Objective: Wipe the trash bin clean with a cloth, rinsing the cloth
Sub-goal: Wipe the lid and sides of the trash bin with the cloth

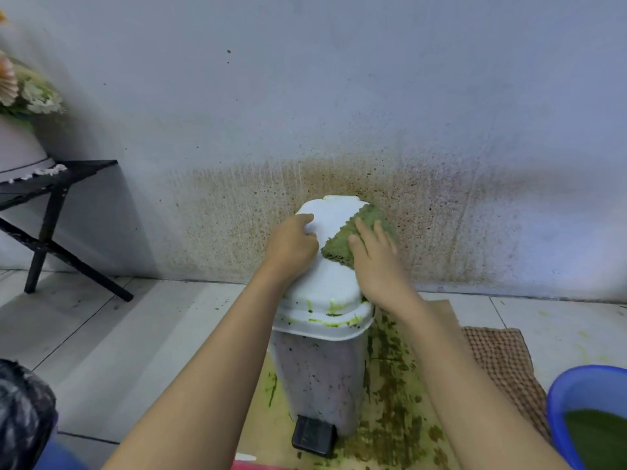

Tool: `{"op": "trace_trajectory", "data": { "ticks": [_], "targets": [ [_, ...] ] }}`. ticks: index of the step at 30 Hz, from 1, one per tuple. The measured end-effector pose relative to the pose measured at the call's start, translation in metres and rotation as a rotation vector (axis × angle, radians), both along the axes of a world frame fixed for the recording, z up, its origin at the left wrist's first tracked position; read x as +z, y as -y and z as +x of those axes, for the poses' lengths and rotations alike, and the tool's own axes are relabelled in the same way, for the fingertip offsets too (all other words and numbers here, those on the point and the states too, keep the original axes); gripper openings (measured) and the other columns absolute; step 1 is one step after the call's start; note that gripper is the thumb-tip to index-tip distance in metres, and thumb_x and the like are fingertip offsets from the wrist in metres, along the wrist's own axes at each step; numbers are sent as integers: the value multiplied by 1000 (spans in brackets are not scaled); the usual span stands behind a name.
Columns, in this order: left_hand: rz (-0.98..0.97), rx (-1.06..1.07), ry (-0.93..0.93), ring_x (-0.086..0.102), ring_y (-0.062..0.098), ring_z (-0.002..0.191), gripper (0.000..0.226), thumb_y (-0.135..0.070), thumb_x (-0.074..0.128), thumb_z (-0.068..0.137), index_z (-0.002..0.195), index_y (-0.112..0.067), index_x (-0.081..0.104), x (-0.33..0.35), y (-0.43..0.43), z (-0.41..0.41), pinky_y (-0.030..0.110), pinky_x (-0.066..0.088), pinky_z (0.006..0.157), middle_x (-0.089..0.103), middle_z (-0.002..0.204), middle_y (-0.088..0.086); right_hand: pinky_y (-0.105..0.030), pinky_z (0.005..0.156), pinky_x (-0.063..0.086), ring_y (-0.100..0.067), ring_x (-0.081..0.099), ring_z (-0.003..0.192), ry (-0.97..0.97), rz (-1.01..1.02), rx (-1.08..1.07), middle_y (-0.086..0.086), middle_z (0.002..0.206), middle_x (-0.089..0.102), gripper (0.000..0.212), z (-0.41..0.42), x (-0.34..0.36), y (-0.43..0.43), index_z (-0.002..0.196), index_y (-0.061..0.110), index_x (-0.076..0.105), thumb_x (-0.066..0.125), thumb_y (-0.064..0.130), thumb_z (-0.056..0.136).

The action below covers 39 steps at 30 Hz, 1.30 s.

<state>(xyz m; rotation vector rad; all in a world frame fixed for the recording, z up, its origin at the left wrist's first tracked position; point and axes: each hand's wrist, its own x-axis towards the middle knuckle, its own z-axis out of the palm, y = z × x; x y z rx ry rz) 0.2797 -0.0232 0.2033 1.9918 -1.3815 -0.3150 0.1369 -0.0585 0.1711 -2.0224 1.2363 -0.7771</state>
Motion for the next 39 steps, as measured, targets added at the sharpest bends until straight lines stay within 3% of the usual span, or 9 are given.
{"op": "trace_trajectory", "data": {
  "ticks": [3, 5, 7, 13, 18, 21, 30, 35, 39],
  "targets": [
    [28, -16, 14, 47, 29, 133, 38, -6, 44, 101, 137, -6, 55, 0, 1, -2, 34, 36, 107, 52, 144, 14, -45, 122, 15, -16, 12, 150, 222, -91, -12, 3, 161, 23, 45, -18, -23, -66, 149, 34, 32, 28, 39, 105],
    [45, -13, 81, 53, 23, 90, 15, -6, 44, 99, 100, -10, 57, -3, 2, -2, 32, 39, 78, 59, 99, 8, -44, 121, 19, -11, 16, 148, 270, -148, 7, 7, 157, 30, 43, -24, -31, -91, 145, 36, 37, 32, 40, 102],
    [38, -5, 138, 37, 20, 68, 14, -4, 43, 96, 84, -12, 45, -5, 3, -3, 32, 25, 63, 46, 77, 8, -42, 122, 17, -10, 13, 148, 249, -150, 19, 9, 158, 25, 44, -22, -29, -85, 147, 34, 34, 30, 42, 104],
    [60, -16, 207, 59, 38, 97, 24, -18, 40, 100, 85, -10, 56, -4, 4, -7, 39, 43, 82, 65, 95, 16, -48, 122, 3, -18, -5, 152, 78, 5, 7, 10, 165, 2, 57, 16, -3, 19, 156, 30, 16, 30, 46, 103],
    [188, -88, 288, 40, 32, 135, 40, -27, 30, 108, 131, -5, 54, -1, 8, -13, 43, 20, 114, 50, 138, 16, -49, 123, 6, -23, 2, 152, 324, 174, -98, 4, 165, 5, 55, 27, -4, 90, 156, 29, 14, 29, 41, 104],
    [206, -126, 325, 23, 25, 148, 45, -30, 25, 109, 145, -9, 41, -3, 10, -11, 43, 9, 120, 35, 155, 11, -51, 122, 11, -23, 8, 151, 405, 192, -110, 2, 164, 12, 55, 27, -14, 85, 155, 28, 18, 27, 45, 104],
    [241, -116, 355, 12, 24, 152, 49, -32, 22, 109, 154, -14, 29, -4, 9, -13, 43, 4, 122, 21, 164, 8, -23, 118, 11, 11, 5, 143, 786, 159, -4, 30, 155, 8, 35, -15, -45, -75, 133, 57, 27, 32, 36, 105],
    [252, -120, 386, 12, 23, 152, 49, -32, 21, 109, 155, -15, 27, -3, 7, -16, 42, 5, 122, 21, 164, 7, -35, 122, 9, -10, 6, 150, 736, 260, -78, 10, 163, 9, 44, -1, -33, -1, 152, 29, 29, 31, 26, 107],
    [261, -119, 379, 6, 23, 154, 51, -34, 21, 109, 157, -18, 22, -4, 8, -15, 41, 1, 123, 12, 166, 6, -47, 122, 16, -22, 13, 151, 668, 328, -129, -2, 164, 14, 46, 14, -23, 72, 153, 26, 28, 28, 25, 107]
  ]
}}
